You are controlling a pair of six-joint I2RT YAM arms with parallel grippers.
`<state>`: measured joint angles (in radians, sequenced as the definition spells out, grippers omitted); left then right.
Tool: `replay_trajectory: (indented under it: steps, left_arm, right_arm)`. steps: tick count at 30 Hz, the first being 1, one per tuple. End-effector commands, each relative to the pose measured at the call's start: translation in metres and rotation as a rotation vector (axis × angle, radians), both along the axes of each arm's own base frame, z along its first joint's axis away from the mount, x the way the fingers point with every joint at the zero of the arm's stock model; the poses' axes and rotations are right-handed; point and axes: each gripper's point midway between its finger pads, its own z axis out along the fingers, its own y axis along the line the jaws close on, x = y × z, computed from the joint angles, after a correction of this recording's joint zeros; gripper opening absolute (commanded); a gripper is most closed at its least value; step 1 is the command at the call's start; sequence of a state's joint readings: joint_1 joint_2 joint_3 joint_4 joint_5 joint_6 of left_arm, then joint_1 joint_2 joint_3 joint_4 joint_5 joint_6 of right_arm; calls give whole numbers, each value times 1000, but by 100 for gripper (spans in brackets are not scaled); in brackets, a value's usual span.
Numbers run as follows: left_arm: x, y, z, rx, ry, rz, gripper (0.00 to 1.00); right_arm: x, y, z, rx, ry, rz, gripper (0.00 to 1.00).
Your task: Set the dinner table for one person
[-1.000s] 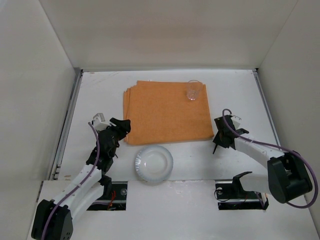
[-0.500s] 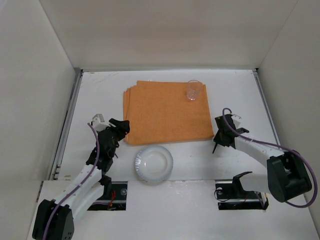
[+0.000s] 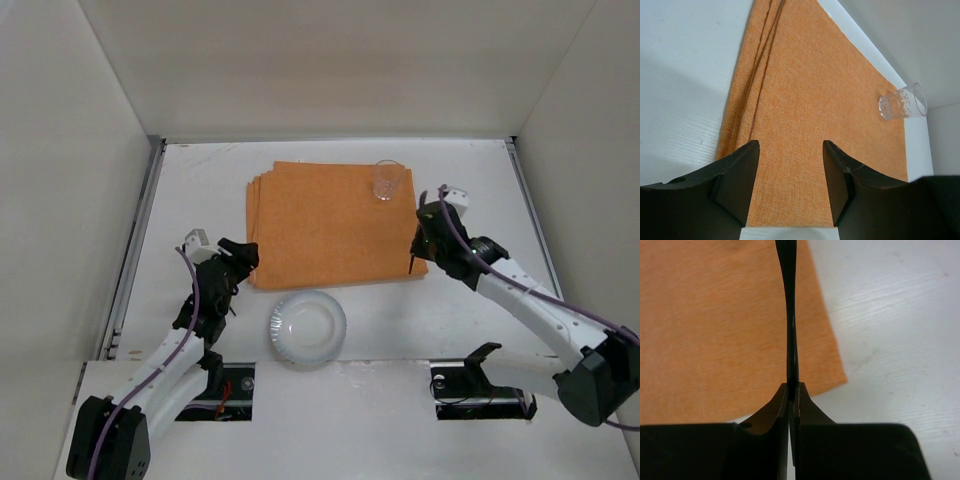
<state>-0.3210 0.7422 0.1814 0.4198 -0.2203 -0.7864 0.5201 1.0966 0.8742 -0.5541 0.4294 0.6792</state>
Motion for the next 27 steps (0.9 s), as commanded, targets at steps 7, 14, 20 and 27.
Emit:
replay_trajectory:
  steps: [7, 14, 20, 27]
  left_arm:
    - [2, 4, 0, 0, -16, 16, 51]
    - [3, 4, -3, 2, -9, 16, 51]
    - [4, 5, -5, 5, -2, 19, 51]
    - [4, 5, -5, 5, 0, 19, 51]
  right_arm:
    - [22, 100, -7, -11, 16, 315, 2]
    - [57, 127, -38, -16, 50, 347, 1]
    - [87, 127, -58, -24, 65, 314, 1]
    - [117, 123, -72, -30, 93, 298, 2]
